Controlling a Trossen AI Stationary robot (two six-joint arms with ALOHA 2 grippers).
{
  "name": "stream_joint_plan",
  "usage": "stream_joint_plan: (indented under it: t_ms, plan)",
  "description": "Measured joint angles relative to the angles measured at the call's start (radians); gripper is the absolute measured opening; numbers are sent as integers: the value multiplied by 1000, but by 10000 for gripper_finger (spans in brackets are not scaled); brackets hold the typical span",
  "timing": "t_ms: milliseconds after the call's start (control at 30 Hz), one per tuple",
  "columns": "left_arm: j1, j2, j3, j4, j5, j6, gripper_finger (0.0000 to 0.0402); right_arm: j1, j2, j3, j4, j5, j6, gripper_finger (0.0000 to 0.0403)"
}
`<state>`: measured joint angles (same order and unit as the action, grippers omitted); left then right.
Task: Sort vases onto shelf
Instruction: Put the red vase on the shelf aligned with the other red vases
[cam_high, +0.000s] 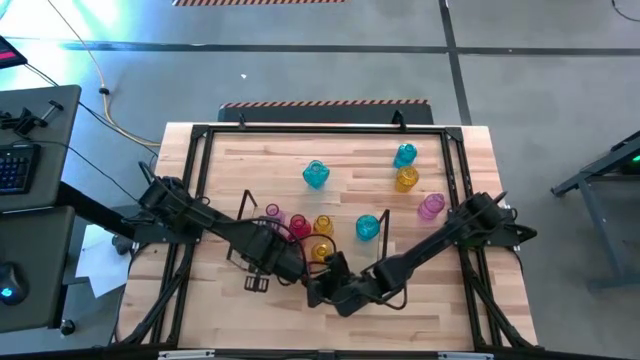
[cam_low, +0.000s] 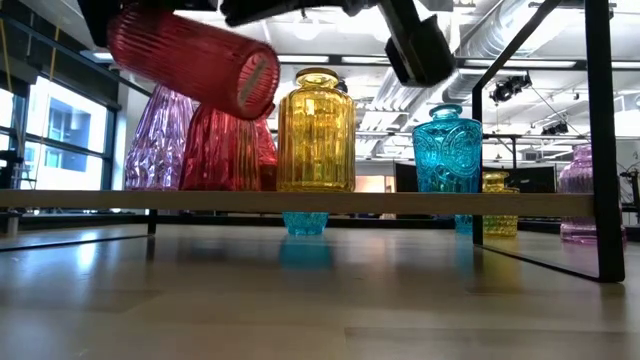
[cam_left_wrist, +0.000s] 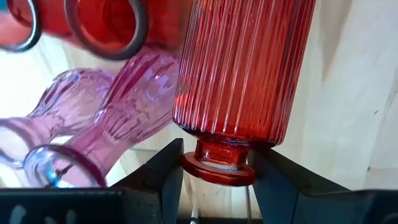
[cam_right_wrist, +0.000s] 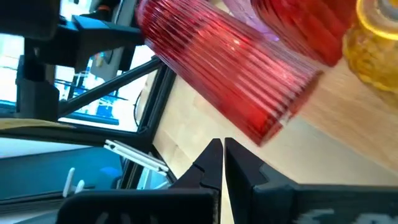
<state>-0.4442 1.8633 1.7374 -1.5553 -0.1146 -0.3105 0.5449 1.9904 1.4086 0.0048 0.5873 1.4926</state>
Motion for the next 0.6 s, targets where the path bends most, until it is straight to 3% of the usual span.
stream_joint_plan:
  t_ms: [600]
  plan:
    - [0,-2,-89,18,33,18,149,-13,19,0,-15,21,11,0]
